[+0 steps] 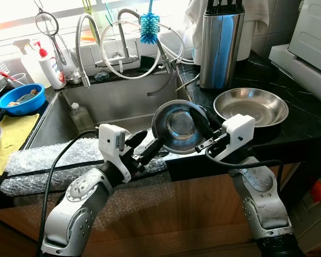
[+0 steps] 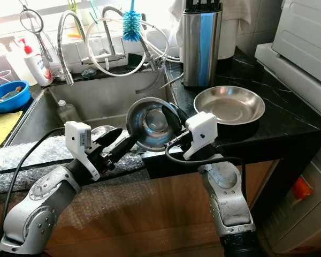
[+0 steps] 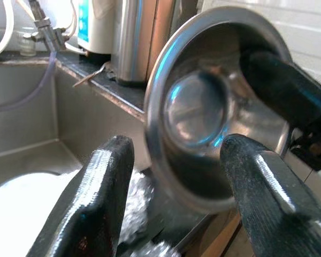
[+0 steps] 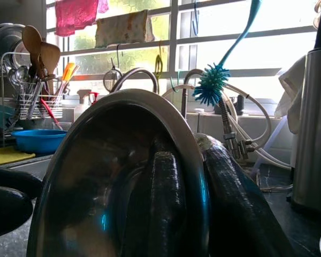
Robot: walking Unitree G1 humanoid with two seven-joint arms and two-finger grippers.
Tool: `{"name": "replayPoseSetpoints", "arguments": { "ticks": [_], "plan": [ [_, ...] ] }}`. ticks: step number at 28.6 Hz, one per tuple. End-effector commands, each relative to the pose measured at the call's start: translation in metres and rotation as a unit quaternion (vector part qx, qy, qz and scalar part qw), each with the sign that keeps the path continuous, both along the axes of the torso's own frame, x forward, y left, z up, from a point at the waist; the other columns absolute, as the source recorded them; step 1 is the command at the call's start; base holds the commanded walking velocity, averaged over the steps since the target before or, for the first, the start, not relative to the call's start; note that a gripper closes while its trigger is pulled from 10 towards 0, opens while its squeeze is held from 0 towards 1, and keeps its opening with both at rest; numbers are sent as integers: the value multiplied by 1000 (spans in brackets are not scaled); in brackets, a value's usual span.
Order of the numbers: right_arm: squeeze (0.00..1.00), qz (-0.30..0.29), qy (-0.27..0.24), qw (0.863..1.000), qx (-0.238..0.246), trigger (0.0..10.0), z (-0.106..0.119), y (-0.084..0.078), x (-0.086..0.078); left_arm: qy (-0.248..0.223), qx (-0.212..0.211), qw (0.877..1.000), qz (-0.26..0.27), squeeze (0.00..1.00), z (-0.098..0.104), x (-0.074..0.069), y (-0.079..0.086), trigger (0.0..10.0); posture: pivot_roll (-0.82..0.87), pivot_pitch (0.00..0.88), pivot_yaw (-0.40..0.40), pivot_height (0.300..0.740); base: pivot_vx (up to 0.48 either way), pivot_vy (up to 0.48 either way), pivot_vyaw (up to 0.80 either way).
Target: Kitchen organization
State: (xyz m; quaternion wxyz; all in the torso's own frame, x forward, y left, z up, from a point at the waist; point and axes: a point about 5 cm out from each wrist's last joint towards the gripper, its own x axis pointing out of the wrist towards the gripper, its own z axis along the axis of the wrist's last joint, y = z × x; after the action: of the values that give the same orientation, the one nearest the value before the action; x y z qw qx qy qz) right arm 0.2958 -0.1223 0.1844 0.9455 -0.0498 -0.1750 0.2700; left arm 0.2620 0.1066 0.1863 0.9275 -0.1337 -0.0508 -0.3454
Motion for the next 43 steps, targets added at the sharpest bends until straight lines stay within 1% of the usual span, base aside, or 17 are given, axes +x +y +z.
{"name": "replayPoseSetpoints", "arguments": {
  "ticks": [1, 11, 20, 21, 22, 23, 24, 25, 35, 43],
  "plan": [
    [0, 12, -8, 1000, 6, 10000, 5, 6, 1, -11, 11, 1000, 11, 0, 4, 3, -1, 10000, -78, 0, 131, 740, 0, 0, 0],
    [0, 22, -5, 1000, 21, 10000, 8, 9, 1, -16, 15, 999, 41, 0, 3, 9, -4, 10000, -84, 0, 132, 740, 0, 0, 0],
    [0, 20, -5, 999, 26, 10000, 11, 8, 2, -10, 23, 999, 46, 0, -1, 10, -8, 10000, -86, 0, 130, 740, 0, 0, 0],
    [0, 19, -4, 999, 26, 10000, 11, 8, 2, -9, 21, 999, 49, 0, -1, 10, -8, 6000, -87, 0, 131, 740, 0, 0, 0],
    [0, 19, -4, 999, 26, 10000, 11, 8, 2, -8, 20, 999, 49, 0, -1, 10, -8, 4784, -87, 0, 131, 740, 0, 0, 0],
    [0, 19, -4, 999, 26, 10000, 11, 8, 2, -8, 20, 999, 49, 0, -1, 10, -8, 4784, -87, 0, 131, 740, 0, 0, 0],
    [0, 19, -4, 999, 26, 10000, 11, 8, 2, -8, 20, 999, 50, 0, -1, 11, -8, 1490, -85, 0, 130, 740, 0, 0, 0],
    [0, 19, -4, 999, 27, 10000, 11, 8, 2, -8, 19, 999, 51, 0, -1, 11, -8, 39, -84, 0, 129, 740, 0, 0, 0],
    [0, 20, -5, 999, 30, 10000, 12, 8, 3, -4, 19, 999, 49, 0, -3, 11, -9, 0, -86, 0, 129, 740, 0, 0, 0],
    [0, 20, -6, 999, 37, 10000, 15, 8, 3, 9, 20, 999, 32, 0, -9, 9, -13, 0, -87, 0, 129, 740, 0, 0, 0]
  ]
}}
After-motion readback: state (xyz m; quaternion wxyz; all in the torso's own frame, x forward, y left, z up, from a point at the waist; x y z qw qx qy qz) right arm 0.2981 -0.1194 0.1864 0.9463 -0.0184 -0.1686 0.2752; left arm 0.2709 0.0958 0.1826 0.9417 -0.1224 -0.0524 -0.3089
